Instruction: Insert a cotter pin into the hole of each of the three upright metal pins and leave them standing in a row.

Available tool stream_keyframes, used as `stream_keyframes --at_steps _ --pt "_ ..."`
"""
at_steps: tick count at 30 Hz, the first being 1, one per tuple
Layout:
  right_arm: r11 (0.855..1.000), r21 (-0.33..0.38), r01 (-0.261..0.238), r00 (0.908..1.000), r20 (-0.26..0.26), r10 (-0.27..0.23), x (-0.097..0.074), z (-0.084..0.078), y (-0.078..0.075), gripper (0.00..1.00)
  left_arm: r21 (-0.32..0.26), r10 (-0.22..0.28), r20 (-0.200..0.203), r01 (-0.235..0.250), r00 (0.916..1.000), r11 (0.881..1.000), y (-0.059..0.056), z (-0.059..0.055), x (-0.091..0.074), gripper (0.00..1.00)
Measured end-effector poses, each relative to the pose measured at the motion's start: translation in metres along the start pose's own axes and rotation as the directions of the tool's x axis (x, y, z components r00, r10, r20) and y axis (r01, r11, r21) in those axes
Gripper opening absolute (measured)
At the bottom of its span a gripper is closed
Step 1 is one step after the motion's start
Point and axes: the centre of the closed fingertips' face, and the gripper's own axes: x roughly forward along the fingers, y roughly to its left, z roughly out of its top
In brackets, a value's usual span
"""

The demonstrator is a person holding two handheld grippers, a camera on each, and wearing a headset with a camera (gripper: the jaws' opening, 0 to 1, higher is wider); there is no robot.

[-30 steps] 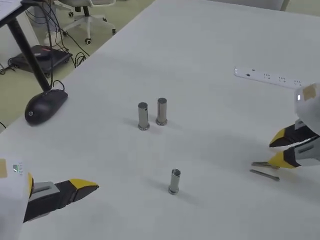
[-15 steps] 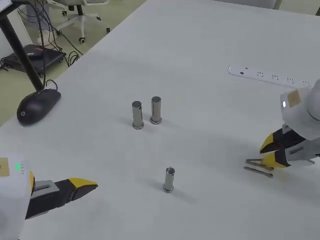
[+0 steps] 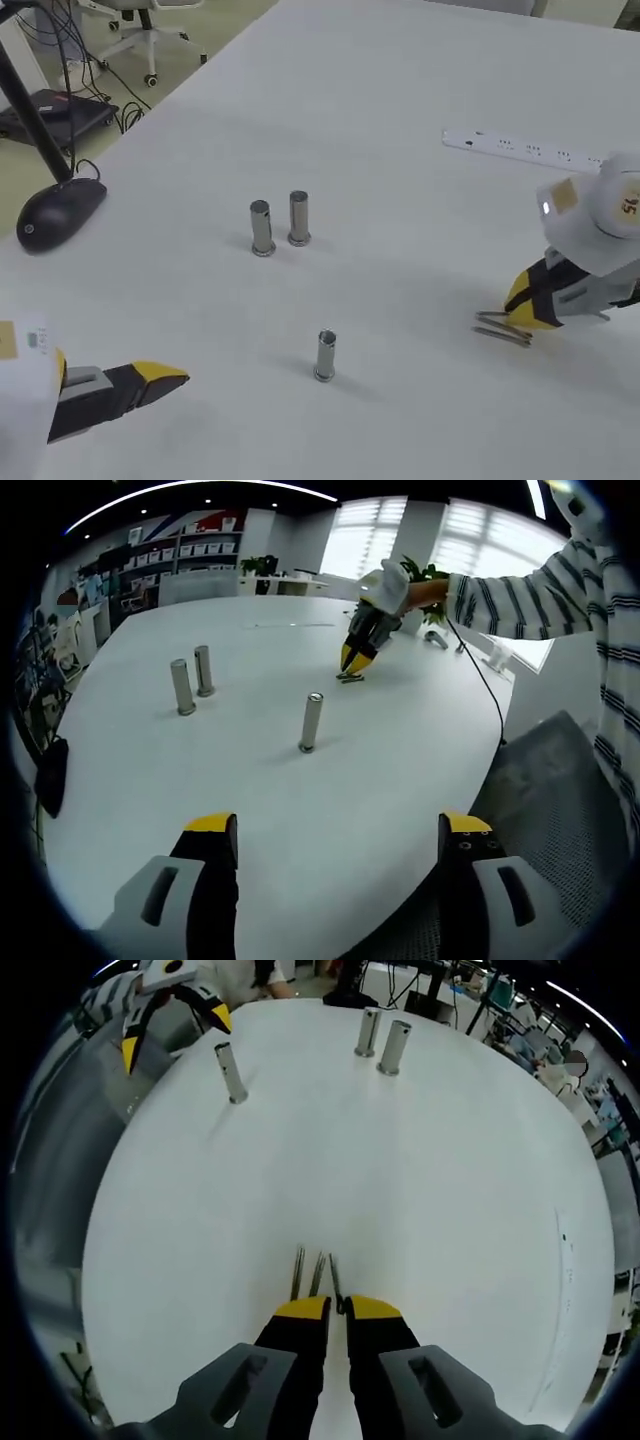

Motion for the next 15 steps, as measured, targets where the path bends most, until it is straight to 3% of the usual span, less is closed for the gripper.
stream_keyframes --at_steps 8,12,15 --pt "0.999 0.049 0.006 0.9999 0.016 -0.006 0.0 0.002 -0.004 0.06 0.005 0.003 0.01 -0.003 1.0 1.0 0.0 0.007 0.003 0.8" --pt "0.999 0.051 0.009 0.9998 0.017 -0.01 0.0 0.003 -0.004 0.05 0.017 -0.005 0.015 0.005 0.9999 1.0 -0.002 0.011 0.005 0.8" --pt "1.0 0.012 0.016 0.9996 0.022 -0.016 0.001 0.005 -0.004 0.04 0.002 -0.004 0.044 0.004 0.999 1.0 -0.003 0.016 0.005 0.8"
